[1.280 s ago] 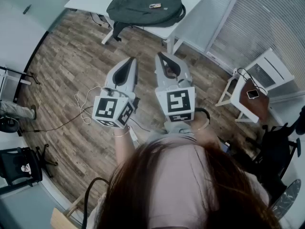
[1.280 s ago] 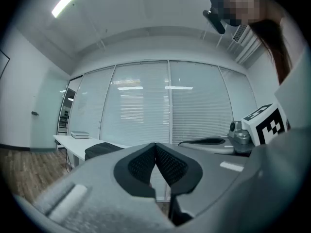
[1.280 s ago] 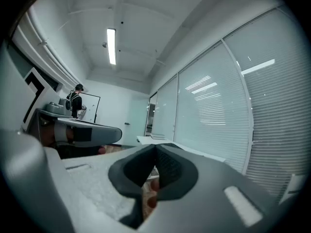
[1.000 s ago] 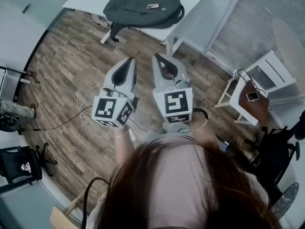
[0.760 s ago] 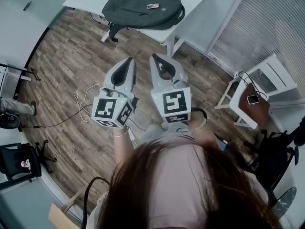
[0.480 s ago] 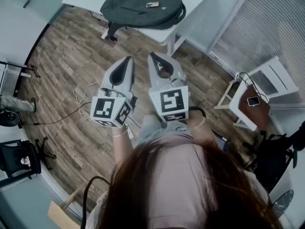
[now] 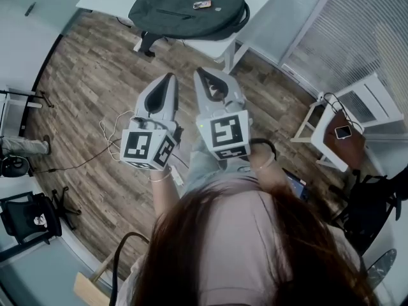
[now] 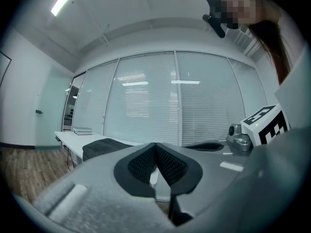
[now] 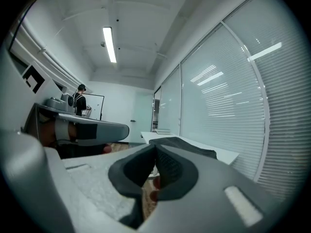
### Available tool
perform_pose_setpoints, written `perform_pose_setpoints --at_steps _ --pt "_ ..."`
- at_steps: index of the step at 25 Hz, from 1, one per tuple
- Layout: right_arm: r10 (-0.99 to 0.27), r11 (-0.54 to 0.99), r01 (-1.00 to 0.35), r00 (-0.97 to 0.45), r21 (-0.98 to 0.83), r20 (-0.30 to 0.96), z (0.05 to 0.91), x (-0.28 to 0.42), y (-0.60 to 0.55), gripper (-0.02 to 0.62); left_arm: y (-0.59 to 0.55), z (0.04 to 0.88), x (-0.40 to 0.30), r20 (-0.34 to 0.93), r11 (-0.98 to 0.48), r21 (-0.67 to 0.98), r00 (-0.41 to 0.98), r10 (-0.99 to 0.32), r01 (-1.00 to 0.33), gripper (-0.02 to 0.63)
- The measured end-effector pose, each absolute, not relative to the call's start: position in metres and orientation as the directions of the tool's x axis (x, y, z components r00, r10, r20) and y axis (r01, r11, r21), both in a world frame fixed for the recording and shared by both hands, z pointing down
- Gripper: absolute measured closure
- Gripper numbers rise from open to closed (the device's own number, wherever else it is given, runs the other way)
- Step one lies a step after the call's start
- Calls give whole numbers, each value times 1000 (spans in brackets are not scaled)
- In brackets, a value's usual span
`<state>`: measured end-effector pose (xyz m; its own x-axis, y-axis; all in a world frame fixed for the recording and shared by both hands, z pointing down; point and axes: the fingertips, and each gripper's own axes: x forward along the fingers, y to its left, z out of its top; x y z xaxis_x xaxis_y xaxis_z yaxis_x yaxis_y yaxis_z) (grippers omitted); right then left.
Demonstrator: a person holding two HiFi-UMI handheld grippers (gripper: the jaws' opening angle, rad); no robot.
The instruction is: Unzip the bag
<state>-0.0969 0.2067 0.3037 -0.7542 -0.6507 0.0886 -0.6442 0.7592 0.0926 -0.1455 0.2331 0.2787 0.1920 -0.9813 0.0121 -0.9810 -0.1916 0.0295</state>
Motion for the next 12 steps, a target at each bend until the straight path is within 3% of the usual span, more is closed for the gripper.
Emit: perform_pose_setpoints --at_steps 12 --pt "-688 725 -679 -711 116 142 323 -143 168 577 186 292 -194 35 -249 56 251 -967 -967 597"
